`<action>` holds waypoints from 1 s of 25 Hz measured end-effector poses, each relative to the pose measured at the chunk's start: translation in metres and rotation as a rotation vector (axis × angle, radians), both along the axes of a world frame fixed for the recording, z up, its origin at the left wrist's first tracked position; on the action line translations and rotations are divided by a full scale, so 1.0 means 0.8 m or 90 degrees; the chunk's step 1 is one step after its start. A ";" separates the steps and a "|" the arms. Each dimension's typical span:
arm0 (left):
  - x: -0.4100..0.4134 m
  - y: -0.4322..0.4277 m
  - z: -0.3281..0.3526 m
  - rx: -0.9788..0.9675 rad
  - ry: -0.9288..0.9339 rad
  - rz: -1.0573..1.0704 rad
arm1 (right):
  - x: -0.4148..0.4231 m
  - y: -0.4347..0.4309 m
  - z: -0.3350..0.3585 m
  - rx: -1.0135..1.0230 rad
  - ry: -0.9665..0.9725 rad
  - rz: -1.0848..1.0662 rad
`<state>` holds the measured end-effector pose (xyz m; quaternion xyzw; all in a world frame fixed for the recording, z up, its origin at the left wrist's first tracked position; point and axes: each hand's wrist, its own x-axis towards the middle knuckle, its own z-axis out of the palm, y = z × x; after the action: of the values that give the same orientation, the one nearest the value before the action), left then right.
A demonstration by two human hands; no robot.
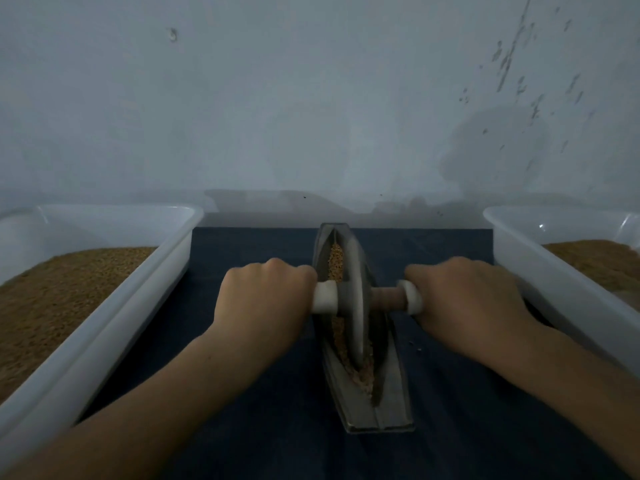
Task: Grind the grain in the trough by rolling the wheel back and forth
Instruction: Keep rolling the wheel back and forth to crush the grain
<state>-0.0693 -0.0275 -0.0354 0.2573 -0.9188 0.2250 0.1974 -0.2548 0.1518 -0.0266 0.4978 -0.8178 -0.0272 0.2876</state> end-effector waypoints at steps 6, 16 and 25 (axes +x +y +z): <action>-0.084 -0.073 0.015 0.024 0.038 0.040 | -0.063 -0.113 0.008 -0.036 -0.078 -0.067; 0.005 0.005 0.007 0.037 -0.034 -0.022 | 0.007 0.011 0.003 0.018 -0.030 0.005; -0.075 -0.065 0.008 0.049 0.028 0.045 | -0.052 -0.103 0.016 0.015 -0.109 -0.072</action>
<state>-0.1293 -0.0793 -0.0287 0.3019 -0.9125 0.1907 0.1994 -0.2962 0.0696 -0.0135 0.4547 -0.8658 -0.0104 0.2086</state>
